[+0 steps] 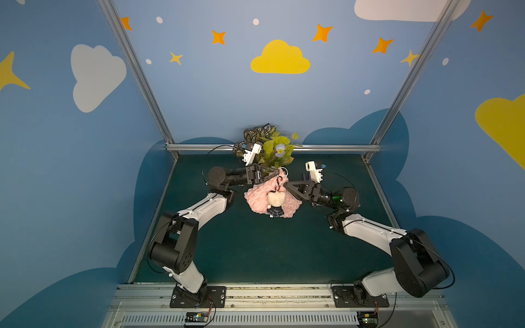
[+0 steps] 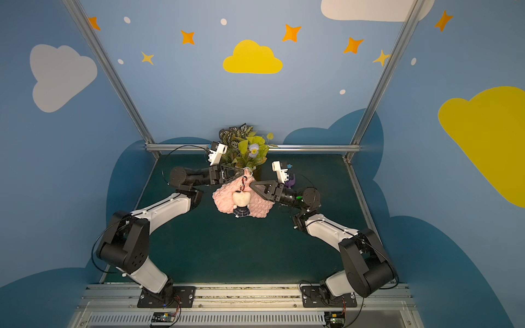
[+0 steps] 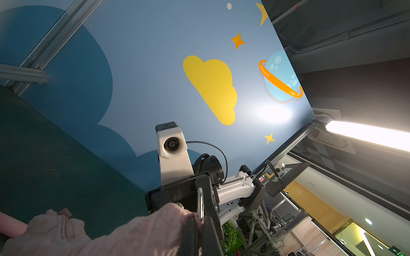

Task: Remove the decoration from the bag
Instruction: Remove the decoration item from the bag.

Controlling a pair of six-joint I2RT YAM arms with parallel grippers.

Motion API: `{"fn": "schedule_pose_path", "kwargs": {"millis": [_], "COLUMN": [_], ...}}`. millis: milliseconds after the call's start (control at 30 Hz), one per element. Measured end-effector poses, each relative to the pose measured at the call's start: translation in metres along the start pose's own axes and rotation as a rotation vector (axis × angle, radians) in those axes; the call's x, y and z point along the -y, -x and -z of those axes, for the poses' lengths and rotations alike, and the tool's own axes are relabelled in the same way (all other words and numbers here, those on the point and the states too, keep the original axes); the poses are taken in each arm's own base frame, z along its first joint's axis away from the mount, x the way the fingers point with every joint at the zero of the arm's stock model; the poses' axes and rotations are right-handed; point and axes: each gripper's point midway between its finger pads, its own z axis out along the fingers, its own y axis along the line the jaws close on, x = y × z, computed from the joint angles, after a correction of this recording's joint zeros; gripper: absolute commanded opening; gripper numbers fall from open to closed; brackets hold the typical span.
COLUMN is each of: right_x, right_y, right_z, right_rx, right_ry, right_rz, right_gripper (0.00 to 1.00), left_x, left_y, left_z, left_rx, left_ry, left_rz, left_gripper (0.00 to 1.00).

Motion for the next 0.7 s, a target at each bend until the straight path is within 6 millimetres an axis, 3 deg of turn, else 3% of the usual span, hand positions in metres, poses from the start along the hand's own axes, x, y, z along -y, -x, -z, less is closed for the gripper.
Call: {"fn": "schedule_pose_path", "kwargs": {"millis": [267, 700], "right_x": [-0.012, 0.0], "right_y": [0.0, -0.002], "right_z": [-0.014, -0.017], "right_rx": [-0.036, -0.054], "right_ry": [0.042, 0.032], "right_rz": [0.009, -0.054], "right_gripper": [0.4, 0.38], "left_x": [0.001, 0.003], "left_y": [-0.002, -0.002], "left_z": [-0.001, -0.003], "left_rx": [-0.007, -0.016], "left_ry": [-0.004, -0.009], "left_rz": [0.002, -0.002], "left_gripper": [0.02, 0.02]}}
